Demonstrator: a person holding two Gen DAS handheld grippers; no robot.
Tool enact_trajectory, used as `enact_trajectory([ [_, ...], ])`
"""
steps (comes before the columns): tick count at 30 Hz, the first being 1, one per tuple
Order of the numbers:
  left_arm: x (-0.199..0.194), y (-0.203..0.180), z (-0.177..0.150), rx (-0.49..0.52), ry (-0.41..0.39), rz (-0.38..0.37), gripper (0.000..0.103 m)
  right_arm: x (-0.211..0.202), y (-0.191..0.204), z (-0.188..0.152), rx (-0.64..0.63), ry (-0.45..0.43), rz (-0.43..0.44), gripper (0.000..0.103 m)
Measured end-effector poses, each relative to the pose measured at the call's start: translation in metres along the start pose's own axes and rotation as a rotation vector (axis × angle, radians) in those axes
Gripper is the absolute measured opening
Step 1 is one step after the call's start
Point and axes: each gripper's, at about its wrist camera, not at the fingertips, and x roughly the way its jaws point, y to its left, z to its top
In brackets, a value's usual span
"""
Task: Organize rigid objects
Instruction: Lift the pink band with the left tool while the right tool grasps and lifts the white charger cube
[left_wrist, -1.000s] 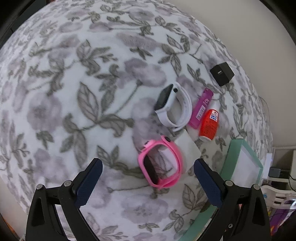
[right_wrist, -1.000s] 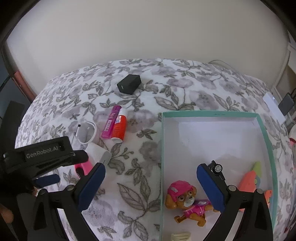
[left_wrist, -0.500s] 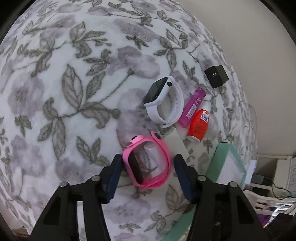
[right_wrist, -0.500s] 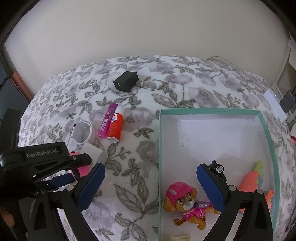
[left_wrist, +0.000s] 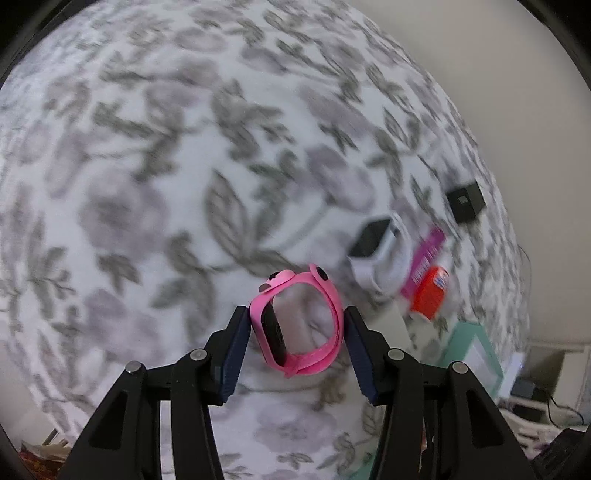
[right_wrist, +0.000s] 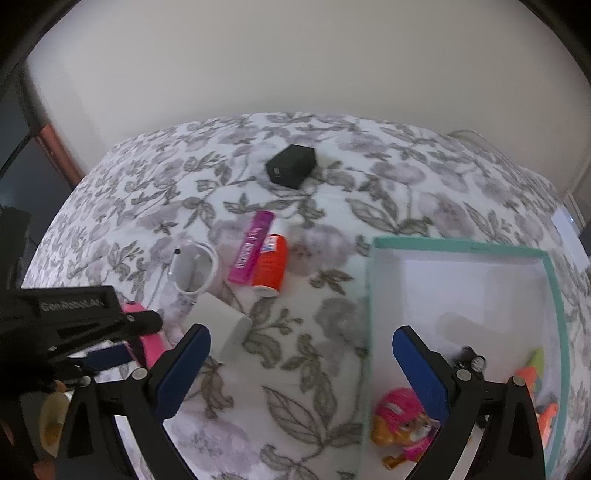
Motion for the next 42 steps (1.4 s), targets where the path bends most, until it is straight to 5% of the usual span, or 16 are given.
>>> enact_trajectory([
  [14, -0.008, 0.055, 0.017, -0.175, -0.03, 0.094, 0.053, 0.039, 0.042, -0.007, -0.12, 0.048, 0.029, 0.101],
  [26, 0.008, 0.046, 0.016, -0.168, -0.023, 0.144, 0.053, 0.062, 0.062, -0.014, -0.166, 0.065, -0.017, 0.094],
  [35, 0.021, 0.03, 0.015, -0.148, -0.029, 0.171, 0.053, 0.054, 0.059, -0.011, -0.142, 0.042, -0.009, 0.056],
  [42, 0.02, 0.027, 0.013, -0.142, -0.024, 0.168, 0.053, 0.049, 0.048, -0.011, -0.097, 0.054, 0.02, 0.051],
])
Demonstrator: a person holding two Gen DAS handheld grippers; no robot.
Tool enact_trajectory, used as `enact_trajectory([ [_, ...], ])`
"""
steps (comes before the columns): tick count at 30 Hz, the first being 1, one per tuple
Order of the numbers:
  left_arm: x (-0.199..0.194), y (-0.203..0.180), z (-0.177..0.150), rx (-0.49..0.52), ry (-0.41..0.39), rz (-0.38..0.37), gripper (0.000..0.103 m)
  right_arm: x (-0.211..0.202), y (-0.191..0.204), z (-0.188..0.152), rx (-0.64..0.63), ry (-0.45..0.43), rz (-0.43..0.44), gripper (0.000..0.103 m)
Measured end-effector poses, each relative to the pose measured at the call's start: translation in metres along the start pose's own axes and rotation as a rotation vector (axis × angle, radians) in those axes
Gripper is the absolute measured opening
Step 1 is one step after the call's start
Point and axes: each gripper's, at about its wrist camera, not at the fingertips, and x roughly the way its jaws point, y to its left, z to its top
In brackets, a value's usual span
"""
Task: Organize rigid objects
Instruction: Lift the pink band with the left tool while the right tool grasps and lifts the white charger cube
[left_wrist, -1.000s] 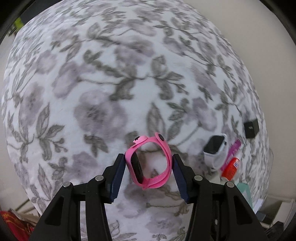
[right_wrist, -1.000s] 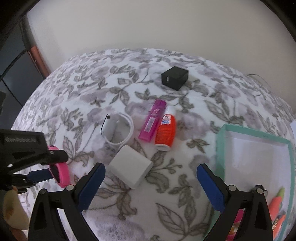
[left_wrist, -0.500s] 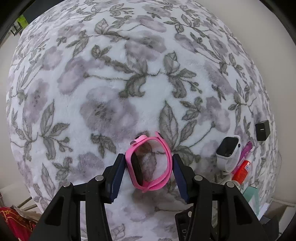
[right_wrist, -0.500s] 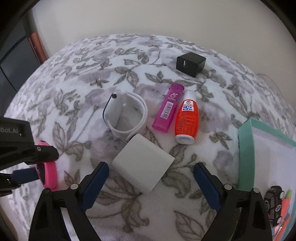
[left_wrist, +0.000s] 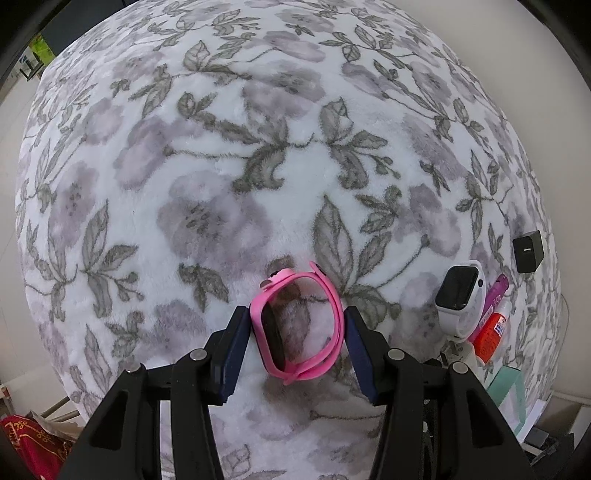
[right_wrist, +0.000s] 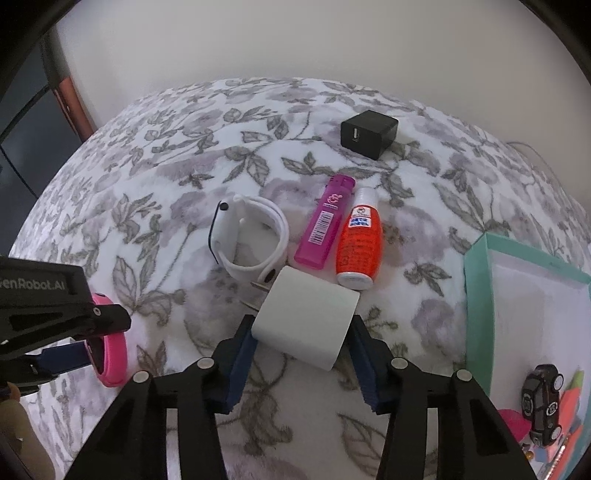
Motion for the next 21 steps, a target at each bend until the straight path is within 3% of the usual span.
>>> enact_trajectory([
  [11, -0.024, -0.01, -0.004, 0.01, -0.034, -0.042, 0.053, -0.022, -0.022, 0.007, 0.085, -0.036, 0.048, 0.049],
  [21, -0.089, -0.022, -0.006, 0.064, -0.176, -0.131, 0.053, -0.096, -0.049, 0.035, 0.173, -0.221, 0.102, 0.049],
])
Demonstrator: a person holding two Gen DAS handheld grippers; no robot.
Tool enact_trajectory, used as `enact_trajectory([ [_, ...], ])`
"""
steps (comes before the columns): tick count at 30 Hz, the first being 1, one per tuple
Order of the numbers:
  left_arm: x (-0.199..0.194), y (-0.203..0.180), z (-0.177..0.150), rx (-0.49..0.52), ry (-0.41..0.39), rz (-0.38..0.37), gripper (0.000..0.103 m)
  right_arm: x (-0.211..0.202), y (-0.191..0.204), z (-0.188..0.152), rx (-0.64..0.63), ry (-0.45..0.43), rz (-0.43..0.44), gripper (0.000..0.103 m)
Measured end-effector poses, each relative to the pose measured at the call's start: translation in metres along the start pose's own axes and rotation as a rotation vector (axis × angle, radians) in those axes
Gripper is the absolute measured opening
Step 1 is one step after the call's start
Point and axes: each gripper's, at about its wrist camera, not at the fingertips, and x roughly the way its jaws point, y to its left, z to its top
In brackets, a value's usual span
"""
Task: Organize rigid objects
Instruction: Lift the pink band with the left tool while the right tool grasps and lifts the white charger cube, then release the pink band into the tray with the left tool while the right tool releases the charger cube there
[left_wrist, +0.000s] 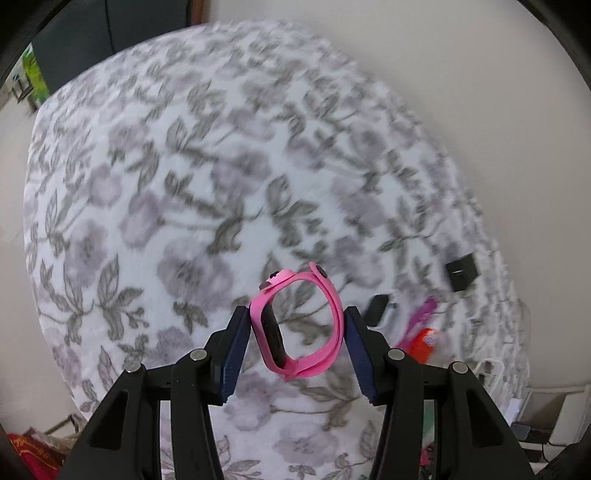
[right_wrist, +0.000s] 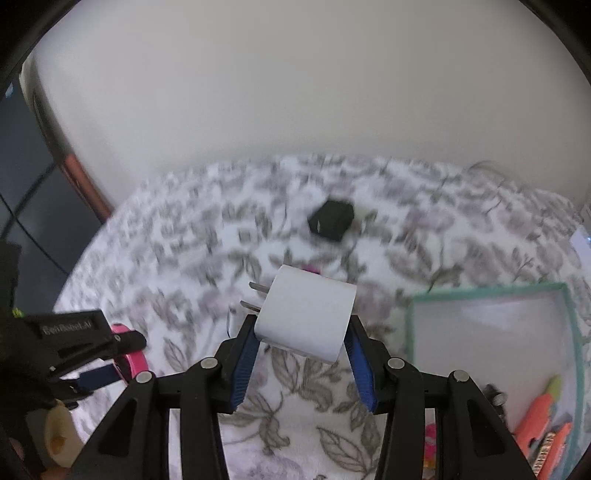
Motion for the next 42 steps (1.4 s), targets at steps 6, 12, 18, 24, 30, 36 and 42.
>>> enact_trajectory([
  [6, -0.036, -0.025, -0.004, 0.082, -0.076, -0.082, 0.053, -0.044, -0.028, 0.023, 0.051, -0.091, -0.023, 0.049],
  [12, -0.053, -0.067, -0.022, 0.201, -0.109, -0.154, 0.053, -0.076, -0.075, 0.03, 0.139, -0.136, -0.095, 0.049],
  [18, -0.052, -0.108, -0.054, 0.332, -0.063, -0.206, 0.053, -0.096, -0.129, 0.026, 0.217, -0.131, -0.202, 0.049],
  [24, -0.039, -0.149, -0.098, 0.49, -0.007, -0.223, 0.053, -0.095, -0.175, 0.008, 0.306, -0.057, -0.272, 0.049],
  [30, -0.003, -0.178, -0.139, 0.633, 0.041, -0.188, 0.053, -0.062, -0.203, -0.019, 0.366, 0.057, -0.261, 0.05],
  [36, 0.037, -0.182, -0.16, 0.671, 0.114, -0.14, 0.053, -0.027, -0.213, -0.047, 0.4, 0.17, -0.263, 0.05],
  [42, 0.043, -0.191, -0.171, 0.729, 0.092, -0.151, 0.053, -0.013, -0.217, -0.06, 0.399, 0.218, -0.285, 0.048],
])
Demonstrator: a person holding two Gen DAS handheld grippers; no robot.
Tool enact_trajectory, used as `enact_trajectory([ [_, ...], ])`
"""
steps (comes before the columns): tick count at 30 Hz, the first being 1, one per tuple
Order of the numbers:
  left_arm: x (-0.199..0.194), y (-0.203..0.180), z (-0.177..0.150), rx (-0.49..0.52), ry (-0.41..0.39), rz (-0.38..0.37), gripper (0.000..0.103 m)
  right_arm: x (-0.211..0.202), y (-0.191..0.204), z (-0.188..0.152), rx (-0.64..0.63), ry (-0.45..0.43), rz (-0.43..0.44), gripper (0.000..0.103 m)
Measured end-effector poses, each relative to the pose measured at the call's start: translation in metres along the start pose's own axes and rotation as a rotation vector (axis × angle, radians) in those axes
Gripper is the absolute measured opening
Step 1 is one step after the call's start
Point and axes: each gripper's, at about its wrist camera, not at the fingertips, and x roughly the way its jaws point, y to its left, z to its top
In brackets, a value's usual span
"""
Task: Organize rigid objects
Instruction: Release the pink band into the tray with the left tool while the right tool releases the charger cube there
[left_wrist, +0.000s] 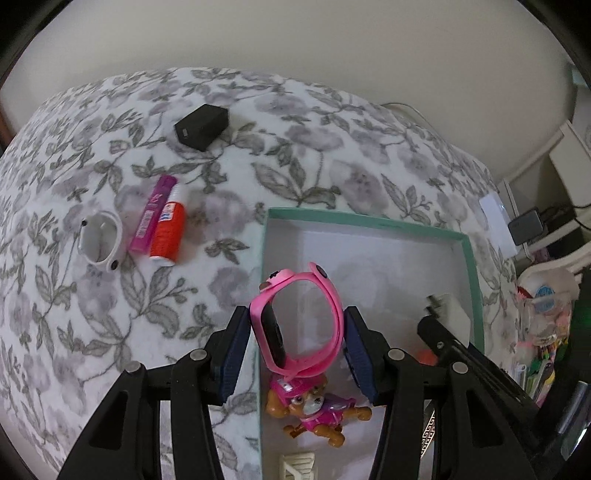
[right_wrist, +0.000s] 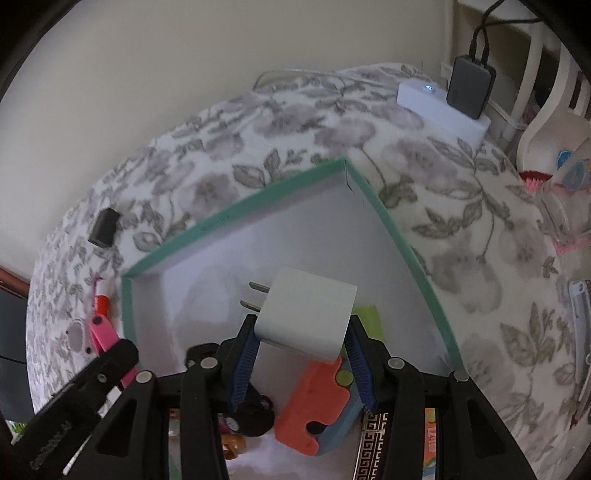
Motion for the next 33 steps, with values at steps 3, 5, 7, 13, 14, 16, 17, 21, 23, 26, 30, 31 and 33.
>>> enact_trajectory([
  [3, 0.007, -0.004, -0.002, 0.027, 0.01, 0.013, 0.054, -0.001, 0.0, 0.0, -0.01, -0.003, -0.015, 0.047],
  [5, 0.01, -0.006, -0.005, 0.041, 0.018, 0.022, 0.054, -0.001, 0.001, 0.001, -0.014, -0.003, -0.021, 0.047],
  [7, 0.011, -0.009, -0.006, 0.065, 0.017, 0.041, 0.054, -0.001, 0.001, 0.001, -0.016, 0.0, -0.023, 0.047],
  [13, 0.011, -0.01, -0.006, 0.069, 0.026, 0.034, 0.054, -0.002, 0.005, 0.003, -0.033, 0.001, -0.031, 0.048],
  [14, 0.011, -0.01, -0.006, 0.066, 0.028, 0.029, 0.055, -0.003, 0.005, 0.004, -0.032, 0.0, -0.035, 0.048],
  [16, 0.009, -0.008, -0.004, 0.06, 0.028, 0.027, 0.062, -0.005, 0.006, 0.005, -0.027, 0.003, -0.031, 0.048],
  [17, 0.008, -0.007, -0.004, 0.057, 0.024, 0.034, 0.066, -0.007, 0.005, 0.006, -0.022, -0.001, -0.032, 0.048],
  [21, 0.0, -0.001, 0.001, 0.026, 0.023, 0.004, 0.079, -0.023, 0.006, 0.012, -0.016, -0.031, -0.026, 0.049],
  [23, -0.007, 0.001, 0.005, 0.014, 0.017, 0.0, 0.079, -0.036, 0.009, 0.016, -0.022, -0.062, -0.024, 0.049],
  [26, -0.017, 0.003, 0.009, 0.011, -0.005, 0.009, 0.079, -0.055, 0.016, 0.021, -0.04, -0.111, -0.026, 0.05],
  [30, -0.031, 0.012, 0.016, -0.024, -0.029, 0.02, 0.079, -0.083, 0.024, 0.027, -0.062, -0.18, -0.026, 0.056],
  [31, -0.033, 0.014, 0.017, -0.032, -0.032, 0.024, 0.079, -0.088, 0.026, 0.028, -0.068, -0.194, -0.026, 0.056],
  [33, -0.039, 0.02, 0.019, -0.048, -0.04, 0.035, 0.079, -0.098, 0.03, 0.029, -0.079, -0.22, -0.026, 0.058],
])
